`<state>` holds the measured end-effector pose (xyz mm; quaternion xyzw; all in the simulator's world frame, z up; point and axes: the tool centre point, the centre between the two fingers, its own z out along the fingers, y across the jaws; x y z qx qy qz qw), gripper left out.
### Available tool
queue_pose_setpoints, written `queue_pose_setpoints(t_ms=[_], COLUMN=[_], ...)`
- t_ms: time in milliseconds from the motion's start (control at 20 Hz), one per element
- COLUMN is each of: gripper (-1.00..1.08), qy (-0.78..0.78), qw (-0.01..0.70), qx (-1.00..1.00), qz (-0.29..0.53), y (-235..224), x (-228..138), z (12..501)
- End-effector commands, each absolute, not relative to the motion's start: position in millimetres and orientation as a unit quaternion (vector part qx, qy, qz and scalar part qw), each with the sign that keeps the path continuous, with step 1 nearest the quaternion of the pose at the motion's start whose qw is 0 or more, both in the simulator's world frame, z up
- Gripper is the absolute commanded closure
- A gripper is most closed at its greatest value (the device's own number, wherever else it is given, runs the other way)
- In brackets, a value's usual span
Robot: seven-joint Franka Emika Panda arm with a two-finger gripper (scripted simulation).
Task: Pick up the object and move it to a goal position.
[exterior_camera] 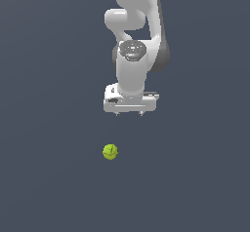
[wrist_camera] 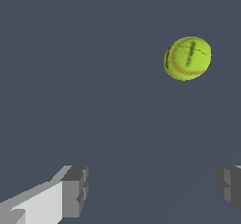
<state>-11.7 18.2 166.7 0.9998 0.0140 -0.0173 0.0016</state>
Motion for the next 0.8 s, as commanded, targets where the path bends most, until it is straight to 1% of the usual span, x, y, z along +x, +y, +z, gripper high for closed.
queue_pose_setpoints(t_ms=[0,450,750], gripper=[-0.92,-0.92,-0.92], qy=[0.014,0.020,0.020], qw=[0.002,-0.006,-0.006], qx=[1.000,1.000,1.000], qz=[-0.017,-0.019,-0.019], y=[18,40,38], x=[-12,-15,-13], z=[167,176,175])
